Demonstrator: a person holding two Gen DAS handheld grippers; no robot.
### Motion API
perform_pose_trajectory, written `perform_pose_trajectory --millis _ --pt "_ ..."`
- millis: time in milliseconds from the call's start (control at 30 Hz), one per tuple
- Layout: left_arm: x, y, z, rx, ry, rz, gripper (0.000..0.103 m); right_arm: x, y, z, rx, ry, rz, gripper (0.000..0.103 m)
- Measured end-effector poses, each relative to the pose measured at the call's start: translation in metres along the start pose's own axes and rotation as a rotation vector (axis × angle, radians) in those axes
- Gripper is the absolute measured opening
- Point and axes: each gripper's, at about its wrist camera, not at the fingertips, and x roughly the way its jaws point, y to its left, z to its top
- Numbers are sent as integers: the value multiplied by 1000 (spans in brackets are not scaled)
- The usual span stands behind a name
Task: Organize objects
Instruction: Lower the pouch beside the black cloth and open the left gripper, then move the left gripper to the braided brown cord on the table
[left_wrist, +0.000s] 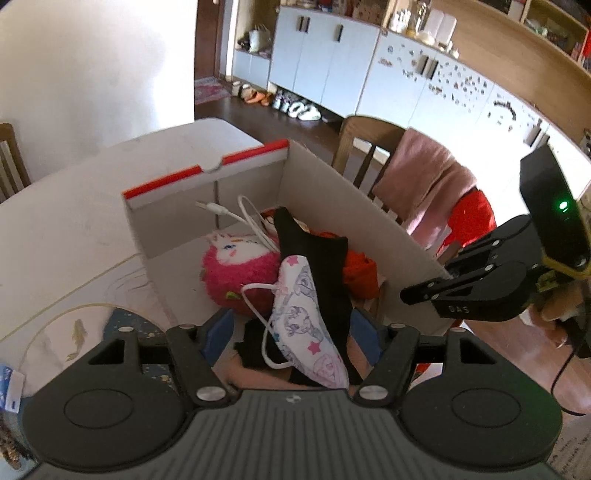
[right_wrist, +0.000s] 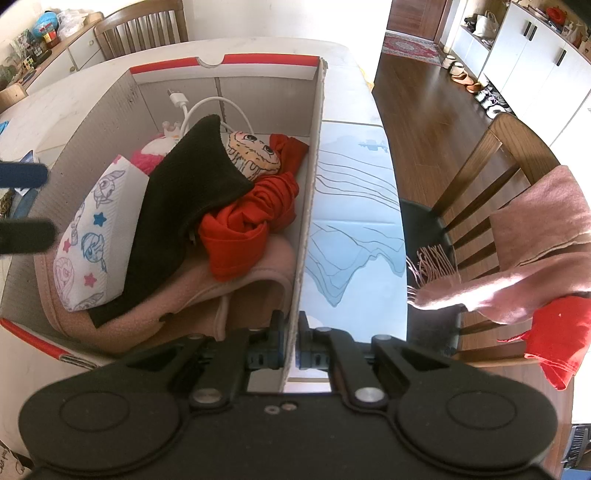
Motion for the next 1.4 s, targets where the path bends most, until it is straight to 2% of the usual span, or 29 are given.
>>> perform_pose_trajectory --millis 300,467,800,1067,1400 --pt "-43 46 -17 -112 -72 93 72 0 0 0 1 1 1 5" --pt "-58 80 -37 -209 -74 179 78 0 0 -1 3 2 3 5" --pt "-74 154 -85 -390 -56 367 83 -1 0 -2 1 8 2 5" --pt "-70 192 -115 -462 -32 441 84 -1 1 0 -1 15 -6 5" --pt "-48 219 -133 -454 2 527 84 0 2 -1 -2 25 -14 5"
